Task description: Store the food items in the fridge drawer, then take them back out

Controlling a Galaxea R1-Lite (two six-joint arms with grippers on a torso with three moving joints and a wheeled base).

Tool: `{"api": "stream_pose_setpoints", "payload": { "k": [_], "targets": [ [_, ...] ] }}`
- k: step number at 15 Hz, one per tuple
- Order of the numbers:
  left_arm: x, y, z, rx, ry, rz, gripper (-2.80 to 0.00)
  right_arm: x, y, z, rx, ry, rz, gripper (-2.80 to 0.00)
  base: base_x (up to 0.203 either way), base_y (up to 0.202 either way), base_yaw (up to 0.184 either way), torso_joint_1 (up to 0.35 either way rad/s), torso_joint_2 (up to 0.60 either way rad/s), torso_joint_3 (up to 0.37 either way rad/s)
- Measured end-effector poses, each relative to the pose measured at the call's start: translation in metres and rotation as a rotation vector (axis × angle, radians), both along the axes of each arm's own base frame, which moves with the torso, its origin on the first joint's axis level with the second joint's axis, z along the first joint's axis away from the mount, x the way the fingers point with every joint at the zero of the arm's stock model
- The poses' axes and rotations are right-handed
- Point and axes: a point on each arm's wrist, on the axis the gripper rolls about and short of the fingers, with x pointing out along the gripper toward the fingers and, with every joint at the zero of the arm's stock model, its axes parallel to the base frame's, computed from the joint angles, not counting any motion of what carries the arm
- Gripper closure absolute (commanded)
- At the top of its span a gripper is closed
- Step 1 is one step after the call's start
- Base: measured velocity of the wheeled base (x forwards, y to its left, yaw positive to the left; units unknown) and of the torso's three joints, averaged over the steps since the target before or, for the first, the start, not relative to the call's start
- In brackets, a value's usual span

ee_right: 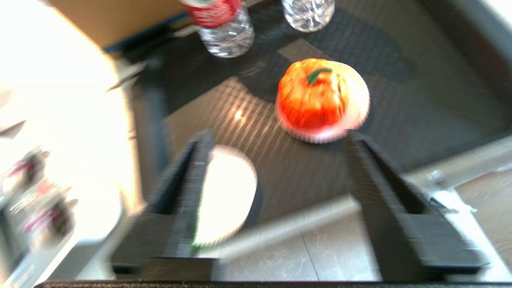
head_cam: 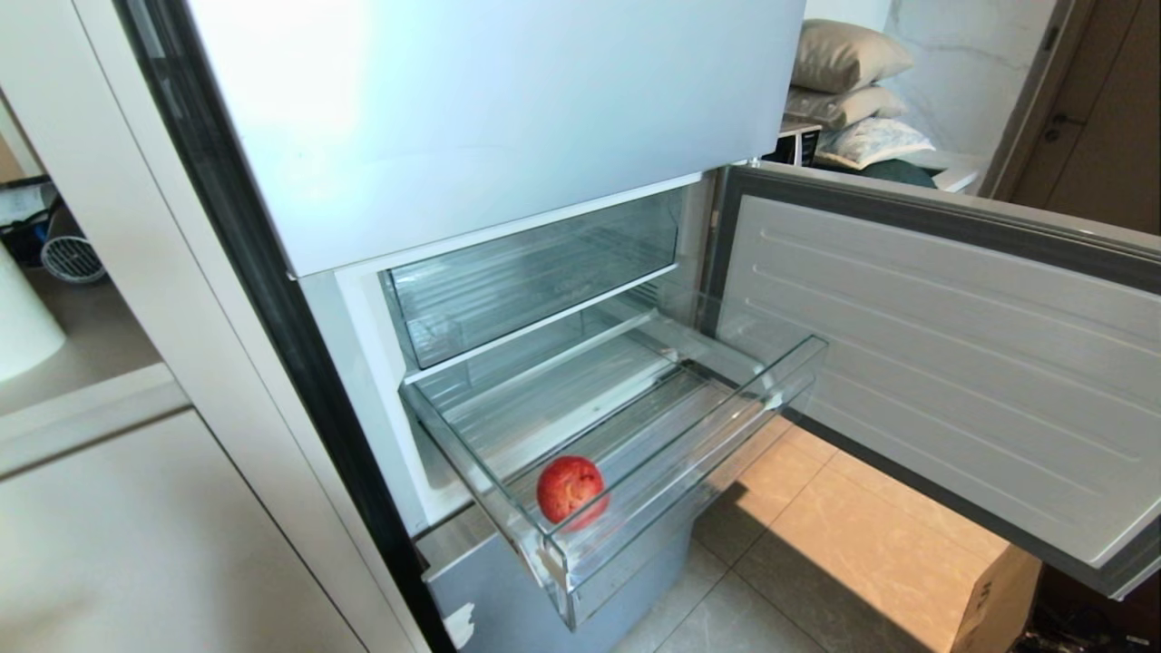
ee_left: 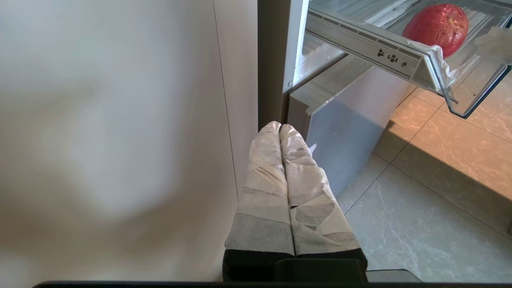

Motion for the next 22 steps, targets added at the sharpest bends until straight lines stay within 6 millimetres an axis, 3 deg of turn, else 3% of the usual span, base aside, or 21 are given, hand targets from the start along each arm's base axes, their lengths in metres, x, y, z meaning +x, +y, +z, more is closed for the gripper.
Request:
{"api": "stream_pose_setpoints", "payload": {
  "k": [4, 6, 8, 9, 11, 13, 16, 19, 22],
  "targets": [
    [0.0, 0.0, 0.0, 0.0, 0.0, 0.0, 0.0, -0.028, 0.092, 0.054, -0.172, -0.054, 0.05, 0.0, 0.0, 0.0, 0.0, 0.0, 0.0, 0.0],
    [0.0, 0.0, 0.0, 0.0, 0.0, 0.0, 0.0, -0.021, 0.145, 0.065, -0.254, -0.073, 0.177, 0.0, 0.0, 0.0, 0.0, 0.0, 0.0, 0.0],
    [0.0, 0.0, 0.0, 0.0, 0.0, 0.0, 0.0, -0.011, 0.207, 0.055, -0.306, -0.062, 0.422, 0.0, 0.0, 0.0, 0.0, 0.0, 0.0, 0.0],
    [0.0, 0.0, 0.0, 0.0, 0.0, 0.0, 0.0, -0.015, 0.24, 0.039, -0.329, -0.034, 0.579, 0.0, 0.0, 0.0, 0.0, 0.0, 0.0, 0.0],
    [0.0, 0.0, 0.0, 0.0, 0.0, 0.0, 0.0, -0.046, 0.286, -0.011, -0.389, 0.055, 0.848, 0.0, 0.0, 0.0, 0.0, 0.0, 0.0, 0.0],
    [0.0, 0.0, 0.0, 0.0, 0.0, 0.0, 0.0, -0.083, 0.307, -0.054, -0.478, 0.121, 1.032, 0.0, 0.0, 0.0, 0.0, 0.0, 0.0, 0.0],
    [0.0, 0.0, 0.0, 0.0, 0.0, 0.0, 0.0, -0.119, 0.316, -0.091, -0.51, 0.09, 1.172, 0.0, 0.0, 0.0, 0.0, 0.0, 0.0, 0.0],
    [0.0, 0.0, 0.0, 0.0, 0.0, 0.0, 0.0, -0.139, 0.316, -0.107, -0.568, -0.042, 1.182, 0.0, 0.0, 0.0, 0.0, 0.0, 0.0, 0.0],
    [0.0, 0.0, 0.0, 0.0, 0.0, 0.0, 0.0, -0.146, 0.316, -0.112, -0.621, -0.099, 1.16, 0.0, 0.0, 0.0, 0.0, 0.0, 0.0, 0.0]
  ]
}}
